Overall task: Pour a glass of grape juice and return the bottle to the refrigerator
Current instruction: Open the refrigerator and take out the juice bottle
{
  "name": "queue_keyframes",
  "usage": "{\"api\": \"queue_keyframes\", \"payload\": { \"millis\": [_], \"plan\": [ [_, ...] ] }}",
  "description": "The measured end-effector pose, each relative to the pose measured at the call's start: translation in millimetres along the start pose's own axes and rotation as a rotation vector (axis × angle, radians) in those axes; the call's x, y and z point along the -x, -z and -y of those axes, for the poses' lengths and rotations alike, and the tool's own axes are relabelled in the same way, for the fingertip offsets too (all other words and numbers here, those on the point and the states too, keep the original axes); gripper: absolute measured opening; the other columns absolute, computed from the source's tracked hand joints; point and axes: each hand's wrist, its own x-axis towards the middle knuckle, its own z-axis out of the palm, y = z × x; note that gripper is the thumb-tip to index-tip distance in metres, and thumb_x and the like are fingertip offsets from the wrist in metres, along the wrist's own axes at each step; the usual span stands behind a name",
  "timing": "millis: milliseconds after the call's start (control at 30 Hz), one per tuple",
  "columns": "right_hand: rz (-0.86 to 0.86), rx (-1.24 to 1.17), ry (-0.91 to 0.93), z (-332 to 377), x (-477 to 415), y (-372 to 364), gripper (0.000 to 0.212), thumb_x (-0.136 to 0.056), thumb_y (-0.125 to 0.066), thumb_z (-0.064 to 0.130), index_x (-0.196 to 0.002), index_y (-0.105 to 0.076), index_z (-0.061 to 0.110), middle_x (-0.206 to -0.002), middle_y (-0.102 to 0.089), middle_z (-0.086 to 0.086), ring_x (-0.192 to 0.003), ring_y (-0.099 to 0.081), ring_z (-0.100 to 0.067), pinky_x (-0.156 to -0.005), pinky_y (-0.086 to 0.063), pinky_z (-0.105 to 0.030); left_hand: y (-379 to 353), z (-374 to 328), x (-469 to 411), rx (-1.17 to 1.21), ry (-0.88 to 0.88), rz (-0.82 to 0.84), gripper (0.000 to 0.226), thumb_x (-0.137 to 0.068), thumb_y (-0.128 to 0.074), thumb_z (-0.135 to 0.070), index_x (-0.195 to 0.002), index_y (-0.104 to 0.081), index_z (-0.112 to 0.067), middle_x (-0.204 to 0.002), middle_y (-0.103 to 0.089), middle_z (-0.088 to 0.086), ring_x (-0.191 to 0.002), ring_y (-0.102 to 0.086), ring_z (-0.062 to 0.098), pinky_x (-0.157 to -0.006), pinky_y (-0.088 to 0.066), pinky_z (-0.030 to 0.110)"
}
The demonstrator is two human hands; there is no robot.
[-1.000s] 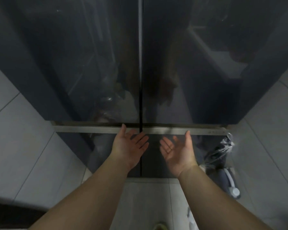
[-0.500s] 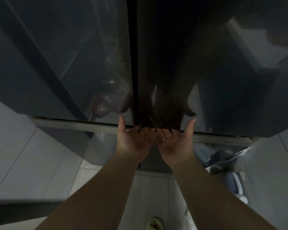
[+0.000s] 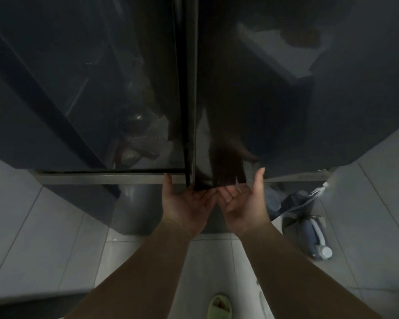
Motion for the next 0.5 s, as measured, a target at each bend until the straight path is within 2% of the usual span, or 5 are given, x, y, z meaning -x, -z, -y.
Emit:
{"api": "queue_keyframes", "payload": {
  "millis": [133,233,300,367,500],
  "plan": [
    [-0.101,-0.034,-0.018,-1,35,1,0.092,-0.081,-0.044,0.077,-0.147,-0.035,0.013,-0.135,-0.055,-0.015,-0.127,-0.051,-0.030,-0.109,-0.037,-0.040,0,0,22,-0.231,-0.077,-0.101,0.091,-0.078,-0.040,-0.079,-0.134,-0.049,-0.009,-0.140,-0.049,0.015,-0.125,-0.050,0.029,-0.106,-0.034,0.037],
    [-0.217,-0.049,0.103,-9,63,2,0.073,-0.080,-0.053,0.071,-0.130,-0.050,0.017,-0.110,-0.062,-0.007,-0.108,-0.061,-0.025,-0.086,-0.050,-0.030,-21,-13,46,-0.330,-0.294,-0.136,0.069,-0.088,-0.038,-0.070,-0.139,-0.049,-0.025,-0.142,-0.051,0.002,-0.127,-0.050,0.022,-0.090,-0.043,0.029],
    [-0.320,0.087,0.383,-17,86,0,0.063,-0.069,-0.062,0.065,-0.119,-0.052,0.027,-0.117,-0.060,0.000,-0.115,-0.059,-0.022,-0.095,-0.051,-0.036,-46,-23,61,-0.373,-0.373,-0.020,0.062,-0.094,-0.032,-0.064,-0.143,-0.044,-0.028,-0.140,-0.050,-0.007,-0.127,-0.048,0.015,-0.087,-0.043,0.028],
    [-0.350,0.454,0.836,-21,117,-14,0.068,-0.072,-0.055,0.054,-0.136,-0.040,0.037,-0.143,-0.045,0.004,-0.135,-0.041,-0.014,-0.114,-0.033,-0.041,-65,-25,77,-0.475,-0.374,0.152,0.065,-0.094,-0.030,-0.066,-0.140,-0.050,-0.025,-0.141,-0.053,-0.001,-0.128,-0.050,0.020,-0.101,-0.040,0.036],
    [-0.222,1.197,1.594,-6,161,-70,0.063,-0.085,-0.058,0.031,-0.144,-0.039,0.021,-0.152,-0.036,-0.011,-0.143,-0.029,-0.026,-0.116,-0.022,-0.039,-72,0,107,-0.401,-0.305,0.508,0.057,-0.101,-0.029,-0.053,-0.117,-0.070,-0.017,-0.122,-0.068,0.006,-0.117,-0.060,0.017,-0.104,-0.041,0.034]
  ]
}}
